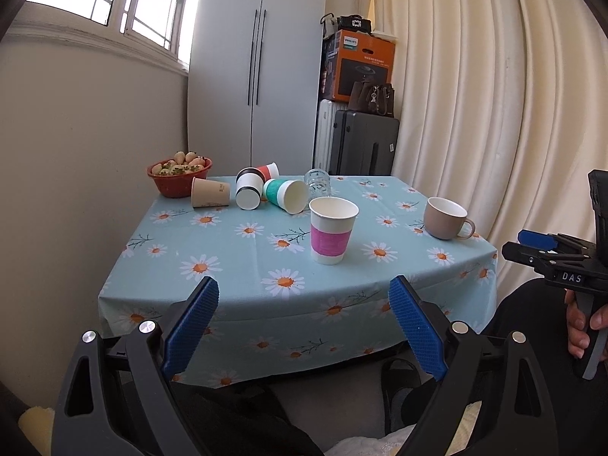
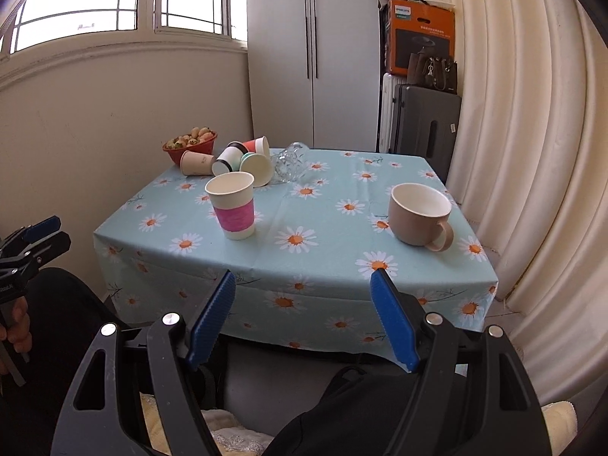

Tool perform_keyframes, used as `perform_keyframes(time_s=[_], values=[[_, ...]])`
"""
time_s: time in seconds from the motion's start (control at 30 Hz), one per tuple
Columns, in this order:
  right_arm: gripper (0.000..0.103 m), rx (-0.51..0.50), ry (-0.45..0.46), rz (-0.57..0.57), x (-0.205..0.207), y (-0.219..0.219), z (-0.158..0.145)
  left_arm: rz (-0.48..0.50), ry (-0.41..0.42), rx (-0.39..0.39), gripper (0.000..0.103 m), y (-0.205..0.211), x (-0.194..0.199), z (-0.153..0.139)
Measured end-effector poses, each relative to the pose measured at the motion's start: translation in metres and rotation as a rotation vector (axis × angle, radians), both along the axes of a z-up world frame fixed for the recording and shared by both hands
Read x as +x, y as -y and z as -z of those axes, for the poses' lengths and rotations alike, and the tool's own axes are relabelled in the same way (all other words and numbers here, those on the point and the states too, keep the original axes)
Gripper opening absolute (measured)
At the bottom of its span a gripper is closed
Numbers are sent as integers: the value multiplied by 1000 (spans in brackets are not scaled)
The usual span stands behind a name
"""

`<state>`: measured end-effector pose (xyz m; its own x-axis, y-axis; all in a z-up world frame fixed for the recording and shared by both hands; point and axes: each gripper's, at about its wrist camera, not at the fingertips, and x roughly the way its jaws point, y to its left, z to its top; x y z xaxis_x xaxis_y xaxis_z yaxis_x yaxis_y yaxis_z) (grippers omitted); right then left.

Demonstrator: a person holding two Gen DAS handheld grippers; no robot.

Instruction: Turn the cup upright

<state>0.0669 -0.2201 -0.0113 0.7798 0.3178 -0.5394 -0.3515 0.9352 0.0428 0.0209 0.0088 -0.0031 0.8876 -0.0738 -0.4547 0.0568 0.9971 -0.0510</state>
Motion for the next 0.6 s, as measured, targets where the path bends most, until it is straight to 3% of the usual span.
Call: perform_keyframes(time_s=[0.17, 0.37, 0.6], values=[[73, 37, -37, 18, 3, 7, 2, 0, 8, 22, 89, 0, -1, 0], [73, 4, -22, 35, 0, 3, 3, -4, -14, -8, 89, -7, 3, 2], [73, -9, -3, 27, -2, 1, 3, -6, -20, 13, 89, -5, 2, 3]])
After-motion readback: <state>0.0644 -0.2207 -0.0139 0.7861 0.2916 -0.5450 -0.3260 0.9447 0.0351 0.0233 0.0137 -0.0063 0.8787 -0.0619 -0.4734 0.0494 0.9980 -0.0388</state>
